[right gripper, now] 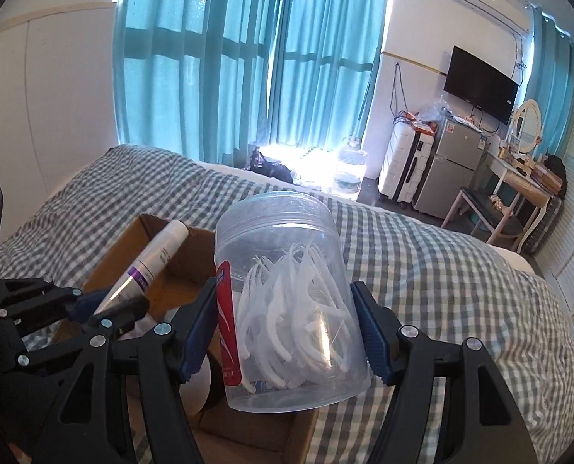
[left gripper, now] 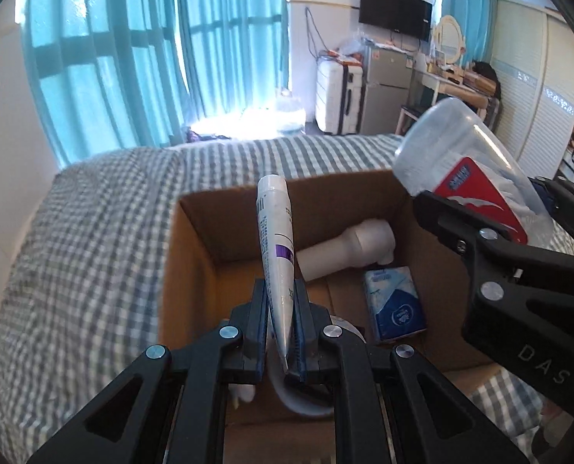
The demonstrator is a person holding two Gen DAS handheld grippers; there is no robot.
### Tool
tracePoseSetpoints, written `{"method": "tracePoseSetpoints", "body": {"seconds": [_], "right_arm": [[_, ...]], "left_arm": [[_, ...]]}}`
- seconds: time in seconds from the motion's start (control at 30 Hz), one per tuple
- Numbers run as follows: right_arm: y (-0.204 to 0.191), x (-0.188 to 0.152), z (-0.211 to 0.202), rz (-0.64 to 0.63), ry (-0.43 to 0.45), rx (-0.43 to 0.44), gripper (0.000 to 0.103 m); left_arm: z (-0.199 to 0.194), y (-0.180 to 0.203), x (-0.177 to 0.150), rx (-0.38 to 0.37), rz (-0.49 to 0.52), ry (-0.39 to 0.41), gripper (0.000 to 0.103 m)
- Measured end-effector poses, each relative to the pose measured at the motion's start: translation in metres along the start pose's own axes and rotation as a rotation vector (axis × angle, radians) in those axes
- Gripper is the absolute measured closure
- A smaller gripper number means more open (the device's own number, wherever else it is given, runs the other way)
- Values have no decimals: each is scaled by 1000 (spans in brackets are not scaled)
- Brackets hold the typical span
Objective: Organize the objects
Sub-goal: 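Carry toothpaste tube and floss container over the box, then open both tools to drop toothpaste tube and floss container into the box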
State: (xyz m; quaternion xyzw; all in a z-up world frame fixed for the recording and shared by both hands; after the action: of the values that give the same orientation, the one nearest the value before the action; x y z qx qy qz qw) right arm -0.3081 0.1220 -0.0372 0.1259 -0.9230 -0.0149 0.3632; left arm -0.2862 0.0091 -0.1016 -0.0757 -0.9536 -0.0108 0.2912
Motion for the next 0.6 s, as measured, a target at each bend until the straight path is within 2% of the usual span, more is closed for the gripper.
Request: {"method": "tracePoseSetpoints", "body": {"seconds": [0.2, 0.37, 0.43, 0.53, 0.6], "right_arm": [[-1, -11, 22, 1, -21, 1, 37], [7, -18, 13, 33, -17, 25, 36], [13, -17, 3, 54, -1, 30, 27], [21, -14, -14, 76, 24, 16, 24], [26, -13, -26, 87, 30, 8, 24]], "left_arm": [[18, 7, -6, -25, 51, -11, 92], [23, 12, -11, -26, 73, -7, 91], [20, 13, -12, -34, 72, -15, 89], [7, 15, -12, -25, 67, -11, 82], [-5, 16, -11, -1, 69, 2, 68]]}}
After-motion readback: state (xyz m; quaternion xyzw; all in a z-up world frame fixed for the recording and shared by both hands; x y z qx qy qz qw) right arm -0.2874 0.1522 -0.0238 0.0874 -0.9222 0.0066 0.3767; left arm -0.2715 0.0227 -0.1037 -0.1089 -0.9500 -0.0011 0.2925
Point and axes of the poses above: each gripper's, at about its wrist camera, not at the fingertips, and z roughly the way its jaws point, y to its right, x to its top, the point moved 1 cm from there along z, roughly the way its jaws point, and after that the axes turned 9 degrees about -y, right-handed, at the moved point
